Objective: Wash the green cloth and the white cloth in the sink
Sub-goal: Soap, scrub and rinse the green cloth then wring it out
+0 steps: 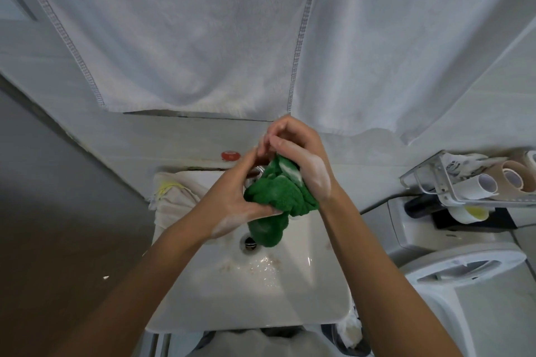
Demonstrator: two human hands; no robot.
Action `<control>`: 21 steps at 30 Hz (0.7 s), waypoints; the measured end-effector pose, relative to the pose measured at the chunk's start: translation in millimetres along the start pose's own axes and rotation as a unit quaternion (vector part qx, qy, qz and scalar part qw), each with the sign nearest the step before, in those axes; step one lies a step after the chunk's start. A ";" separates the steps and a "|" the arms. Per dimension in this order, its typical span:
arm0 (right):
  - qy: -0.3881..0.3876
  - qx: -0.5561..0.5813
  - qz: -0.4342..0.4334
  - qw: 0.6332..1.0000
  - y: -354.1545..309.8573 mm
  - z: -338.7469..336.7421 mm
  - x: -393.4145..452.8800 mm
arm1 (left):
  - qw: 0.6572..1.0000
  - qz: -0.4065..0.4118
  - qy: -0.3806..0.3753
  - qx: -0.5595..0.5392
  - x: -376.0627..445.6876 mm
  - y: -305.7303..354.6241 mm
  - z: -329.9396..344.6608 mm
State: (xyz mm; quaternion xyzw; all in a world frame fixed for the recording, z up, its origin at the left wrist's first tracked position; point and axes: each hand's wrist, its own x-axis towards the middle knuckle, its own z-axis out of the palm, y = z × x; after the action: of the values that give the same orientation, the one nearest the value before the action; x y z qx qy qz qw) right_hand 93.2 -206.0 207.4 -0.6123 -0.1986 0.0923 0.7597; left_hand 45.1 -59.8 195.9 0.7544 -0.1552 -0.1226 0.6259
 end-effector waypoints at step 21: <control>0.065 -0.295 0.156 0.940 27.0 -13.1 -34.7 | 0.998 -0.032 0.058 0.000 -6.5 -10.9 -17.6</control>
State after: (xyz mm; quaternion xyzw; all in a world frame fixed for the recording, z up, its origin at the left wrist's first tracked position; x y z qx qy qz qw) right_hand 70.1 -224.8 172.5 -0.8369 -0.0690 0.1066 0.5324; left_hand 46.6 -39.4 188.4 0.7649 -0.0944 -0.0990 0.6295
